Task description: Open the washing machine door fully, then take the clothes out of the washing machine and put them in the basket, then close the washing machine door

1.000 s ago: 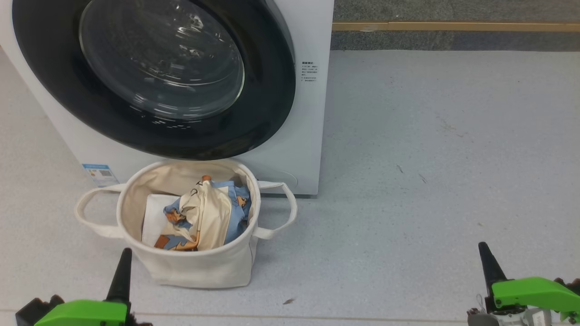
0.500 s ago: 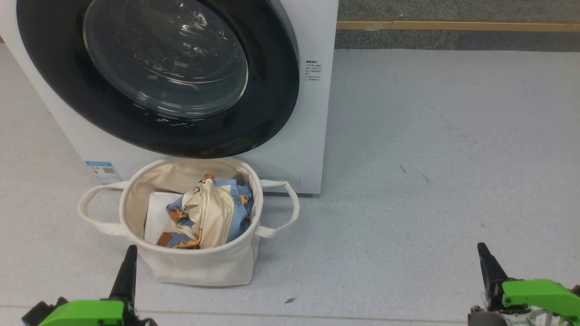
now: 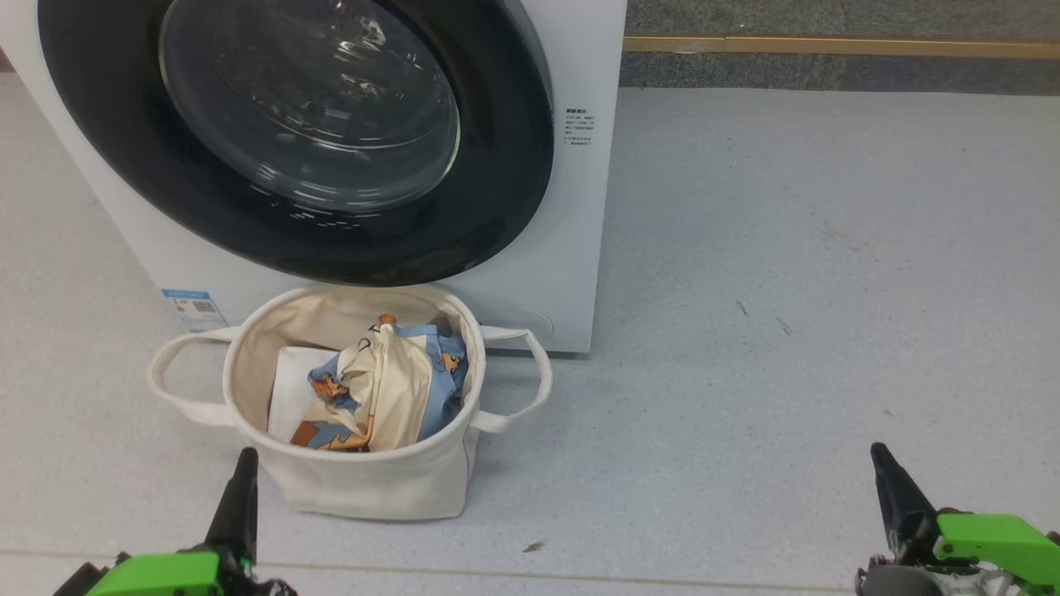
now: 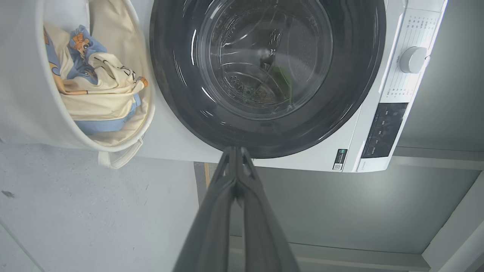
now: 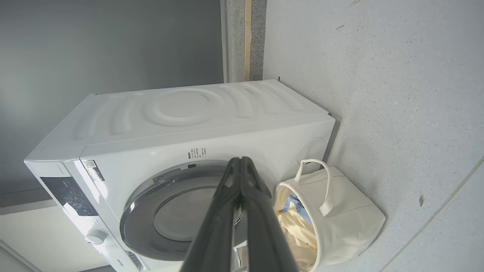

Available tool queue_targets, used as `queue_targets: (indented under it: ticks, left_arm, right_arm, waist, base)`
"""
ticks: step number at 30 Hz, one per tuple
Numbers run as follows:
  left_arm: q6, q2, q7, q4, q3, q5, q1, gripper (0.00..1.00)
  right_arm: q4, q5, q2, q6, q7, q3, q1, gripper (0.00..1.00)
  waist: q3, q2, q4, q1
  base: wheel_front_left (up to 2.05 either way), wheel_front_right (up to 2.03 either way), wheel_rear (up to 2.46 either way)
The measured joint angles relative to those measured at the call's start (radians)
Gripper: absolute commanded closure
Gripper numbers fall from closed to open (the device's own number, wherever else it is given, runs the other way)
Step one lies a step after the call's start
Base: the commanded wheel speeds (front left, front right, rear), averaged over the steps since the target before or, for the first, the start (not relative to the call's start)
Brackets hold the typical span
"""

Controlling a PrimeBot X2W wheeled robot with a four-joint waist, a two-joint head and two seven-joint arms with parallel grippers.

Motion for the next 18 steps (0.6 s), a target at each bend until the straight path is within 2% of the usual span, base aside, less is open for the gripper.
queue_targets:
  ticks: [18]
  left_arm:
    - [0.0, -0.007, 0.0, -0.007, 0.002, -0.016, 0.003, 1.0]
  right_arm:
    - [0.0, 0.02, 0.0, 0.0, 0.001, -0.003, 0.0, 1.0]
  waist:
    - [0.0, 0.0, 0.001, 0.0]
  base:
    - [0.0, 0.0, 0.0]
